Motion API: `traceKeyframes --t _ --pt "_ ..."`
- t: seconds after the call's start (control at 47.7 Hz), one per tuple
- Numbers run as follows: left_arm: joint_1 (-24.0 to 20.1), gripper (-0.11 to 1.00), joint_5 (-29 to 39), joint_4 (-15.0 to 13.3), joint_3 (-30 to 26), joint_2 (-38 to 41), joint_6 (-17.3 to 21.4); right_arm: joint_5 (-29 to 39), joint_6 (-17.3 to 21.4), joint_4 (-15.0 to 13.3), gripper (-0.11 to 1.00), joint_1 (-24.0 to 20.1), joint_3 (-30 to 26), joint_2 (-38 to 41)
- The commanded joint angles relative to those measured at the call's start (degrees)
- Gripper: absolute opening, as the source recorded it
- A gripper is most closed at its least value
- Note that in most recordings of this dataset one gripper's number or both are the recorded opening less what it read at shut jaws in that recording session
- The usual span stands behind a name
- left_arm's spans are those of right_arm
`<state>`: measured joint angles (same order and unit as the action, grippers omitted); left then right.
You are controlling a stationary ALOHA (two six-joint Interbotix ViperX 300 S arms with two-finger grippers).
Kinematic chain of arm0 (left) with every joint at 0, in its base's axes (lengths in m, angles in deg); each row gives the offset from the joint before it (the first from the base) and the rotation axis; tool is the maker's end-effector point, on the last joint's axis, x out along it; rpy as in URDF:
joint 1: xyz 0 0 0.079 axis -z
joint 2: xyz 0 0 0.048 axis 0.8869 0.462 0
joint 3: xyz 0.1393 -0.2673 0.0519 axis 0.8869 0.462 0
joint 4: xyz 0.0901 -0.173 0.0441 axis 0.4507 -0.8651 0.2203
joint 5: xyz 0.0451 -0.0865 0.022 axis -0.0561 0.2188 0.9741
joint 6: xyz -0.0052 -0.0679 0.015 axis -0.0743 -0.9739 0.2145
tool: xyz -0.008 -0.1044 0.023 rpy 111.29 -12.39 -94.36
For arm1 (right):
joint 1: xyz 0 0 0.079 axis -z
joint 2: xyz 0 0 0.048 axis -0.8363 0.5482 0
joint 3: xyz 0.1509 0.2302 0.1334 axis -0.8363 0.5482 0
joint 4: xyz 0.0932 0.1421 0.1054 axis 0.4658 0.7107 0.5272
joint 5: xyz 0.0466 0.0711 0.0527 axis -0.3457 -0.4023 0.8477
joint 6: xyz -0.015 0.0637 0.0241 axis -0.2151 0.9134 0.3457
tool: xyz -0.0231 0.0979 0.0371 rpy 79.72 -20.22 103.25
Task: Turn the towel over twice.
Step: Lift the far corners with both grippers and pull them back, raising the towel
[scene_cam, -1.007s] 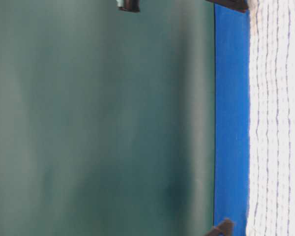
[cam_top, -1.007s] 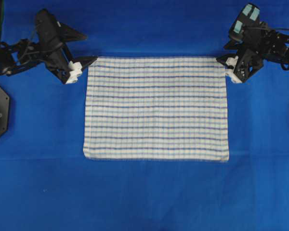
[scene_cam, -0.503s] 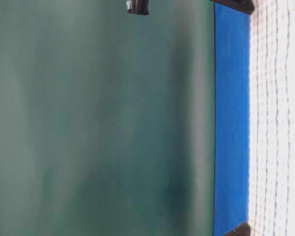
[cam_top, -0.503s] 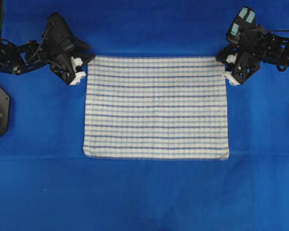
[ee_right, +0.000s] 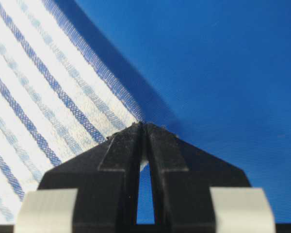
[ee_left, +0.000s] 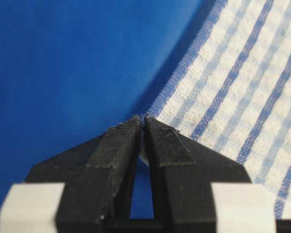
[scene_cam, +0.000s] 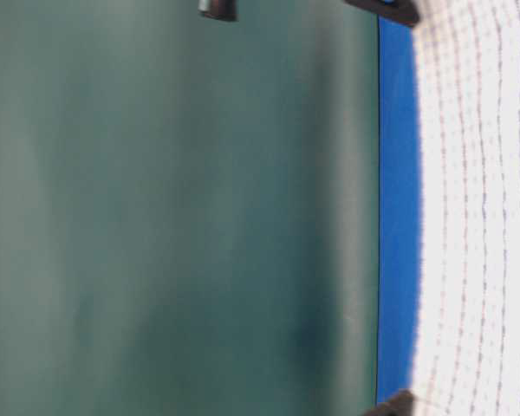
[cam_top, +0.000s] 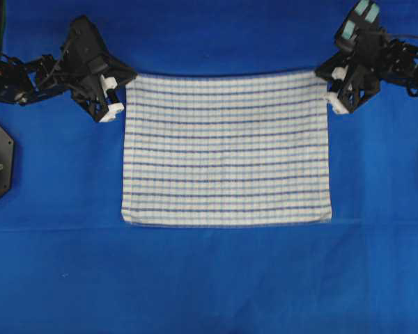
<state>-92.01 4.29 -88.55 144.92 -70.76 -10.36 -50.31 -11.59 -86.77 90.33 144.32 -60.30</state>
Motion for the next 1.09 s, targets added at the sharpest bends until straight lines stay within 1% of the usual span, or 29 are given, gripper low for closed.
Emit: traceKeyframes --t 0.0,0.168,0.21,0.399,0.566,0.755,0.944,1.07 --pt "-1.0 0.04 3.3 -0.1 -1.7 -5.6 1.6 0.5 0.1 0.2 0.05 1.5 -0.7 -3.7" --pt "-3.6 0.04 9.8 -0.1 -4.0 -13.8 4.7 5.0 -0.4 -0.3 0.05 4.9 -2.6 -10.3" --pt "-4.6 0.04 11.5 -0.1 -4.6 -16.3 6.1 6.4 -0.6 -0.7 0.05 5.7 -3.4 -12.0" --pt "-7.3 0.04 15.9 -0.1 -7.6 -24.9 6.5 12.6 -0.6 -4.0 0.05 8.4 -7.4 -20.0" --pt "-7.3 0.04 18.5 0.0 -10.1 -30.8 6.9 16.5 -0.6 -6.2 0.05 9.1 -10.9 -25.2" --pt "-6.4 0.04 21.6 0.0 -12.2 -34.7 7.6 19.4 -0.6 -6.8 0.05 9.1 -13.7 -28.7" --pt "-4.7 0.04 21.9 -0.1 -12.7 -35.9 8.7 22.0 -0.7 -7.6 0.05 9.1 -15.4 -31.4" --pt "-4.5 0.04 22.0 0.0 -12.8 -36.0 8.9 23.2 -0.7 -8.2 0.05 9.1 -16.1 -32.4"
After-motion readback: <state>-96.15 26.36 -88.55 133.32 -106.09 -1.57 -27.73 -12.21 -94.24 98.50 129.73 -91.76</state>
